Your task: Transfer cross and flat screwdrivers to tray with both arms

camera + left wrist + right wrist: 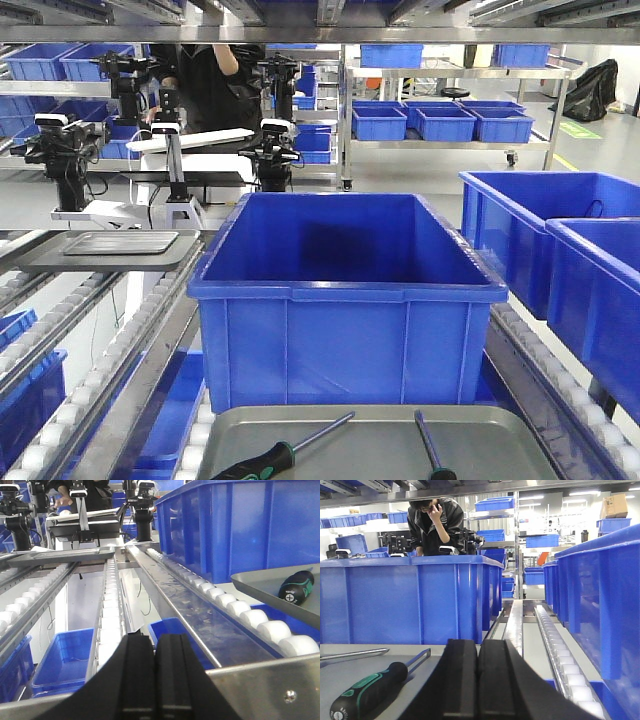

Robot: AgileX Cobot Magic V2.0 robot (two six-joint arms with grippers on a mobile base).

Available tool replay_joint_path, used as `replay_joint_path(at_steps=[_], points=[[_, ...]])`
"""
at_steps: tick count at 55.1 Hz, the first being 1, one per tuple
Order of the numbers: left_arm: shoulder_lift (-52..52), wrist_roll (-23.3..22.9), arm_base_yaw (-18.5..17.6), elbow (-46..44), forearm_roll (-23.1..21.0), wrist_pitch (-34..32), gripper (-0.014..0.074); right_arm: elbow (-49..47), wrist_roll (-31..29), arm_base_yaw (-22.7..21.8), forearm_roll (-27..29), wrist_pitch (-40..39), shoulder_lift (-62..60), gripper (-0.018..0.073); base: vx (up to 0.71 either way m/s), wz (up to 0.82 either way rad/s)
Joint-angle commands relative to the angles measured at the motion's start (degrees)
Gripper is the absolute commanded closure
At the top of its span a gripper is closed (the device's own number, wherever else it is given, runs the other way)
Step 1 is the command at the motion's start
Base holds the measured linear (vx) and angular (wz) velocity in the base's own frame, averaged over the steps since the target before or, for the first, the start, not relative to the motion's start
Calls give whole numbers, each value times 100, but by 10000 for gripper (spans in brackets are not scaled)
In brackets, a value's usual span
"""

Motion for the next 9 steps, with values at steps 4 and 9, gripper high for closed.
replay_joint_path(at_steps=[4,9], points=[[-70,-43,7,-160,-9,-493,594,43,-1,2,-58,-502,-39,567,0,0],[-70,-43,7,-160,-9,-493,594,43,-1,2,-58,-495,-39,567,0,0]])
